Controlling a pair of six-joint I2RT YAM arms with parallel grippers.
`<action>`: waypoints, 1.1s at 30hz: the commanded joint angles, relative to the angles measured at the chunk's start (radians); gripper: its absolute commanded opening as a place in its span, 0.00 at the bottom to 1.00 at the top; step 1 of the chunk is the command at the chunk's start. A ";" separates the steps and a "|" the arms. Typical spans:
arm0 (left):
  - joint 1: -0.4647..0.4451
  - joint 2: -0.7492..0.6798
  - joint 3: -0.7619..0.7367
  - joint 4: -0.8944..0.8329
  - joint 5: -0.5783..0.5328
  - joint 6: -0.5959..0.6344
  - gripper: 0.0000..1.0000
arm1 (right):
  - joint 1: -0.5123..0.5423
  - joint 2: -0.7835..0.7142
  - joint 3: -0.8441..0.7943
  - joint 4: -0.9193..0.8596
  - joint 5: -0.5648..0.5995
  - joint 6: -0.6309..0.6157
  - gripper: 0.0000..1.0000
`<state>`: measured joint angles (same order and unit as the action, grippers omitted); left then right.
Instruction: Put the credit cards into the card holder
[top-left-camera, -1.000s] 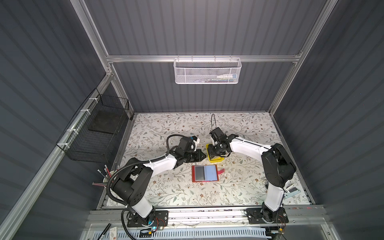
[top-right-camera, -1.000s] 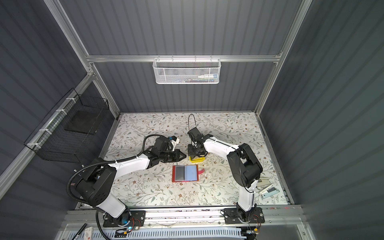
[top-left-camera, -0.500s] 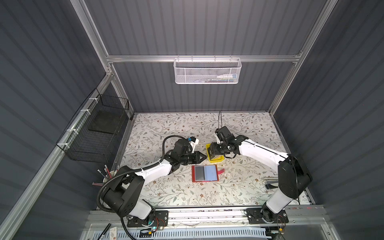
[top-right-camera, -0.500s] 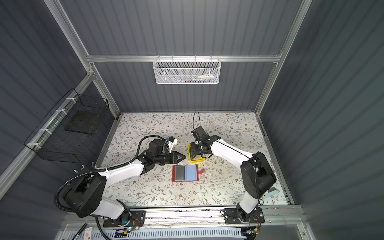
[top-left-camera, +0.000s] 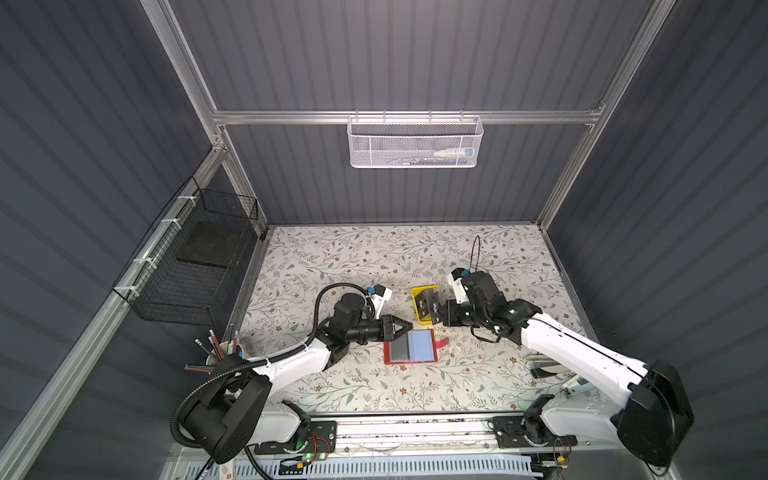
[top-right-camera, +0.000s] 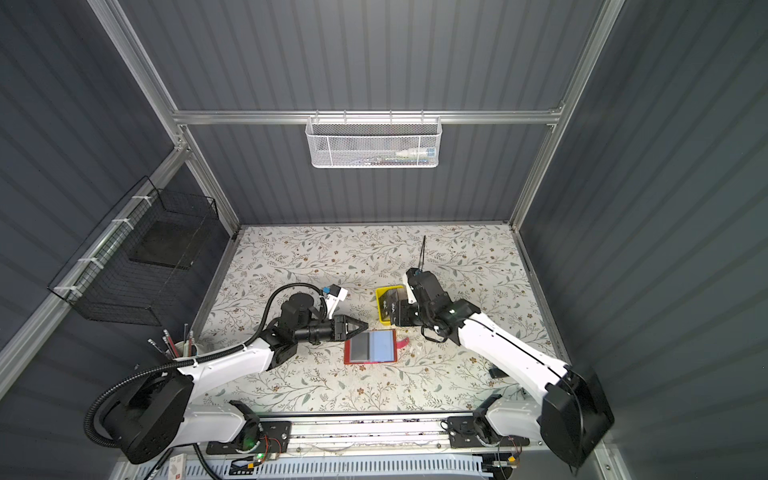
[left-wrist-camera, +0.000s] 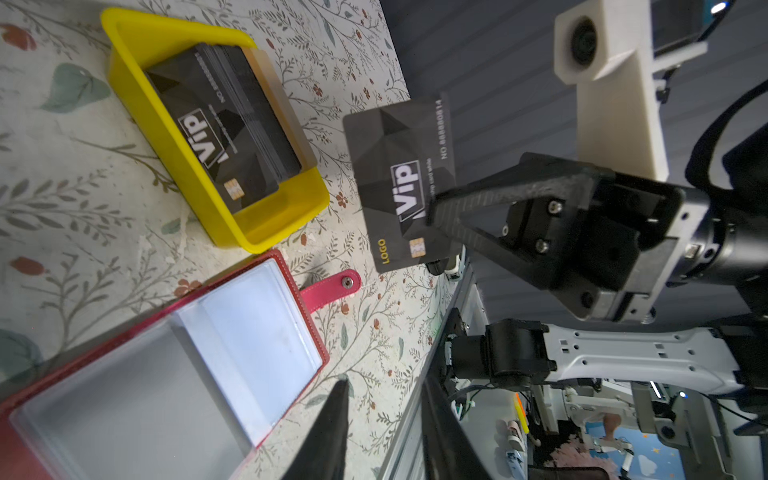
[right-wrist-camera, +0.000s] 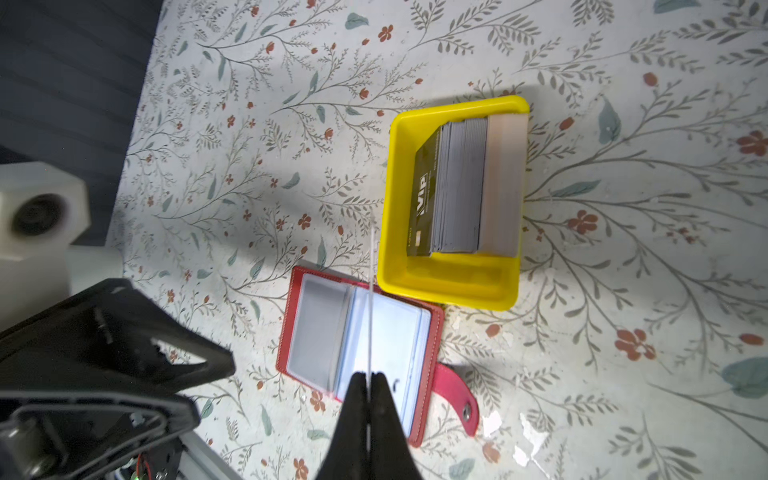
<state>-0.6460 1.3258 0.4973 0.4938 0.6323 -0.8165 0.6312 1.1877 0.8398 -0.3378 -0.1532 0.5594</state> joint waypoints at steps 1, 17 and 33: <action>0.005 -0.014 -0.045 0.165 0.051 -0.093 0.33 | 0.003 -0.103 -0.064 0.058 -0.055 0.042 0.02; -0.108 0.029 -0.116 0.434 0.025 -0.210 0.34 | 0.007 -0.337 -0.323 0.390 -0.324 0.231 0.01; -0.138 0.091 -0.132 0.576 -0.004 -0.248 0.33 | 0.008 -0.290 -0.360 0.541 -0.409 0.297 0.01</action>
<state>-0.7784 1.4124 0.3634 1.0412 0.6426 -1.0637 0.6365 0.8944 0.4820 0.1558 -0.5316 0.8459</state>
